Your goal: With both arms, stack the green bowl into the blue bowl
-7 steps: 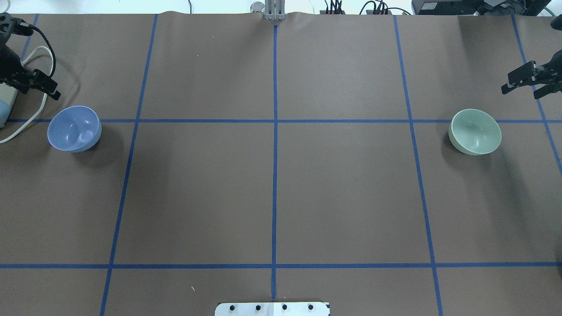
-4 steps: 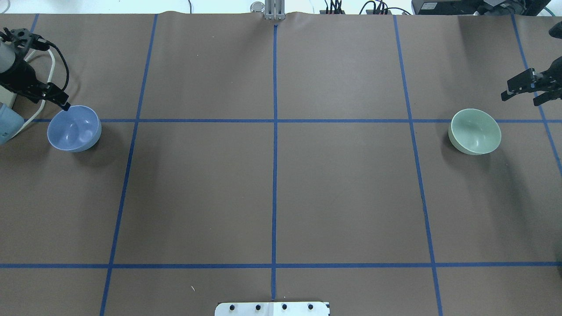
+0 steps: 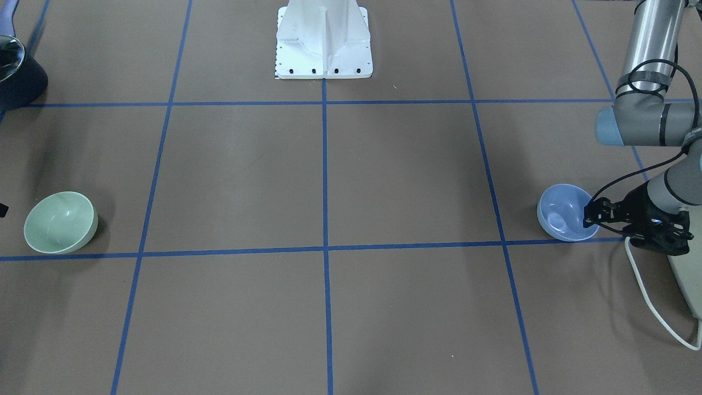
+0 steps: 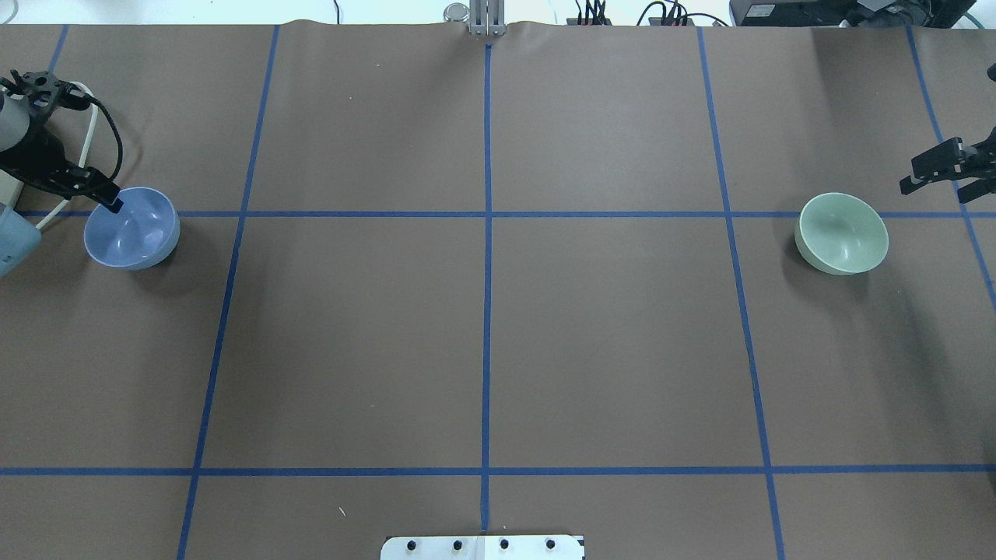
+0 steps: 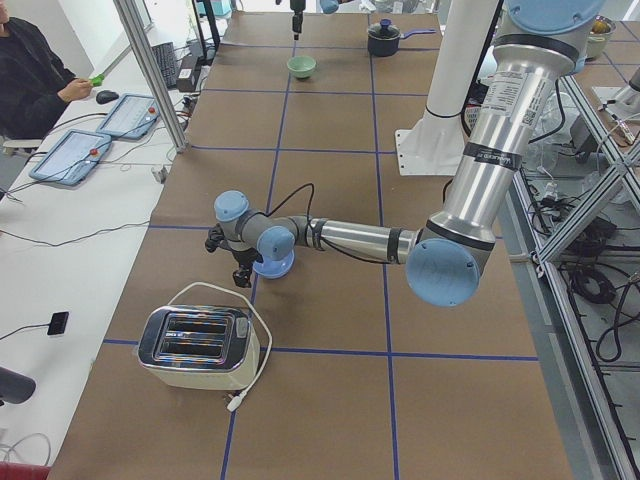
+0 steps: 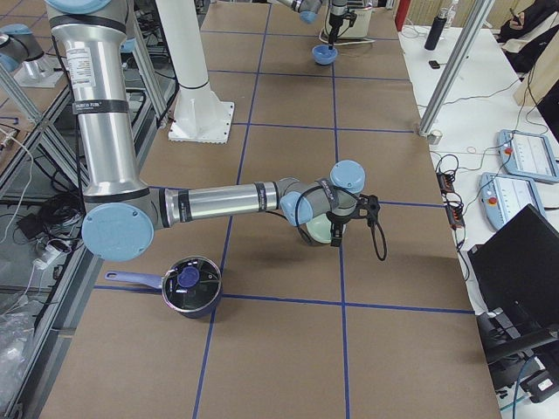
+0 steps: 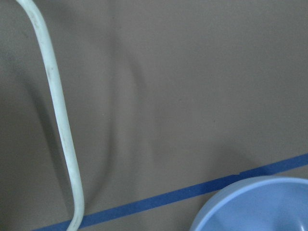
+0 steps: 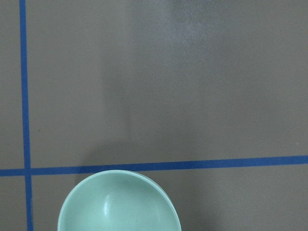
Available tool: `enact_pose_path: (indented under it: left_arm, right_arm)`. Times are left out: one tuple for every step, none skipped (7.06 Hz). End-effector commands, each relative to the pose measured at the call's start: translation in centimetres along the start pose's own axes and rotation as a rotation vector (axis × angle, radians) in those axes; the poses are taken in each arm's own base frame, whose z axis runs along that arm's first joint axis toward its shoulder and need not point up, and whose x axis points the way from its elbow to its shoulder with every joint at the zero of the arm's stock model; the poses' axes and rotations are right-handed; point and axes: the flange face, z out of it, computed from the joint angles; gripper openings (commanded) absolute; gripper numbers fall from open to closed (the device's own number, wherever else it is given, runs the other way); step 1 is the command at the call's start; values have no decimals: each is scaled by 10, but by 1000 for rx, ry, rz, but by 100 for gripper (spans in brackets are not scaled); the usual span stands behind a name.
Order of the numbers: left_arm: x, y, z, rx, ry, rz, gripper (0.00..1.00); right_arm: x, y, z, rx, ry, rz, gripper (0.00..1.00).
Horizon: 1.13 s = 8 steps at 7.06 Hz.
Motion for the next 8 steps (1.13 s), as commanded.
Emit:
enact_pose_path:
  left_arm:
    - [5, 2, 6, -8, 2, 7, 74]
    - [5, 2, 6, -8, 2, 6, 61]
    - [4, 3, 7, -11, 0, 4, 50]
    - [5, 2, 7, -13, 0, 4, 35]
    - [5, 3, 9, -17, -1, 3, 18]
    - [7, 3, 12, -23, 0, 6, 7]
    - [9, 4, 14, -28, 0, 9, 0]
    - [12, 3, 14, -27, 2, 14, 0]
  right_arm:
    - [4, 9, -3, 0, 1, 2, 100]
    - [5, 12, -3, 0, 1, 2, 100]
    - [7, 19, -5, 0, 1, 2, 100]
    - [8, 20, -5, 0, 3, 6, 100]
    - [11, 22, -3, -4, 5, 8, 100]
    - [11, 24, -4, -3, 4, 7, 100]
    - [12, 25, -3, -5, 5, 9, 100]
    - [13, 25, -3, -5, 7, 9, 100]
